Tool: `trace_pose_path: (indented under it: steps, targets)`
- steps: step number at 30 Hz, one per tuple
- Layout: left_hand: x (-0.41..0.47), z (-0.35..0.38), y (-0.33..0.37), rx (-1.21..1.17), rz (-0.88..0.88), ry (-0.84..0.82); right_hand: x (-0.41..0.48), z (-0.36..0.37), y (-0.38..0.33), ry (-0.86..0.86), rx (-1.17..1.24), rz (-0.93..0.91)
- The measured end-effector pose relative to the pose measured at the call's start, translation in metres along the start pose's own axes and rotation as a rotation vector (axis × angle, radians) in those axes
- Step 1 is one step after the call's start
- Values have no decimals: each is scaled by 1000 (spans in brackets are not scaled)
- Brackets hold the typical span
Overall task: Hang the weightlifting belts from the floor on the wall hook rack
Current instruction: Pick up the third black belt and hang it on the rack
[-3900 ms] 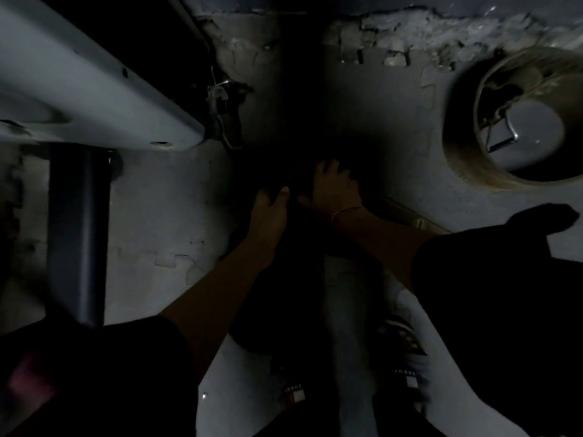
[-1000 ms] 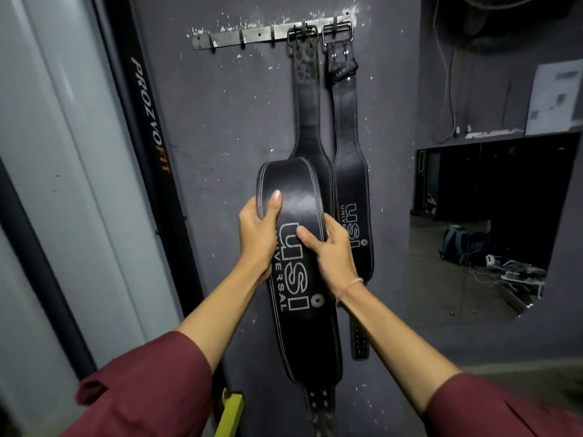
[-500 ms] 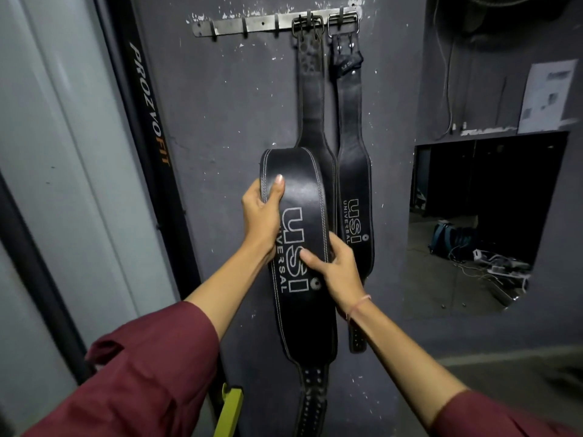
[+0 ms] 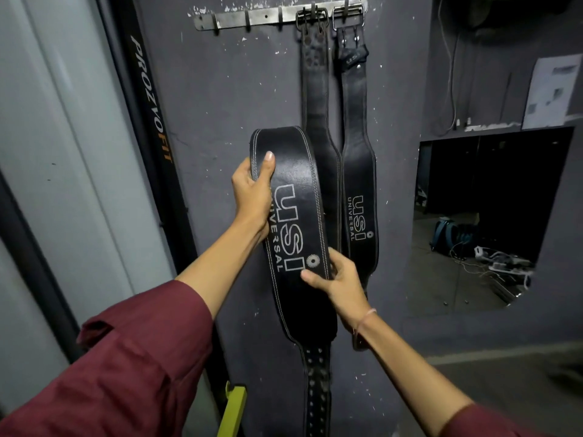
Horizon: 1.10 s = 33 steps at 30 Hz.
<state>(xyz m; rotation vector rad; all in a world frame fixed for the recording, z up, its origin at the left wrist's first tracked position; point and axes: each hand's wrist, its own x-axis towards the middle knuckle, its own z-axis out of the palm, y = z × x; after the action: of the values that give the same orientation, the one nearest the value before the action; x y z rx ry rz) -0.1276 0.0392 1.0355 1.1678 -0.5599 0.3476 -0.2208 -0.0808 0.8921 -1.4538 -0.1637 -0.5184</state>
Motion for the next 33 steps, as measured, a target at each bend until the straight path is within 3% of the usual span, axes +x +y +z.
trace_pose_path:
  steps: [4, 5, 11, 17, 21, 27, 30, 33]
  targets:
    - [0, -5, -2, 44, -2, -12, -58, -11, 67, -66, -148, 300]
    - [0, -5, -3, 40, -1, -10, -64, -10, 68, -68, -139, 302]
    - [-7, 3, -6, 175, 36, -115, 32, 18, -45, 48, 34, -87]
    - [-26, -13, -9, 288, 94, -118, 72, 40, -90, 121, 47, -247]
    - [-95, -36, -59, 296, 51, -138, 95, 43, -108, 234, 147, -258]
    - [-168, -64, -114, 295, -218, -116, 101, 36, -115, 252, 190, -226]
    - [-146, -49, -87, 243, -158, -53, 95, 34, -113, 235, 188, -263]
    - [-105, -28, -40, 237, -51, -126, 83, 31, -107, 208, 145, -311]
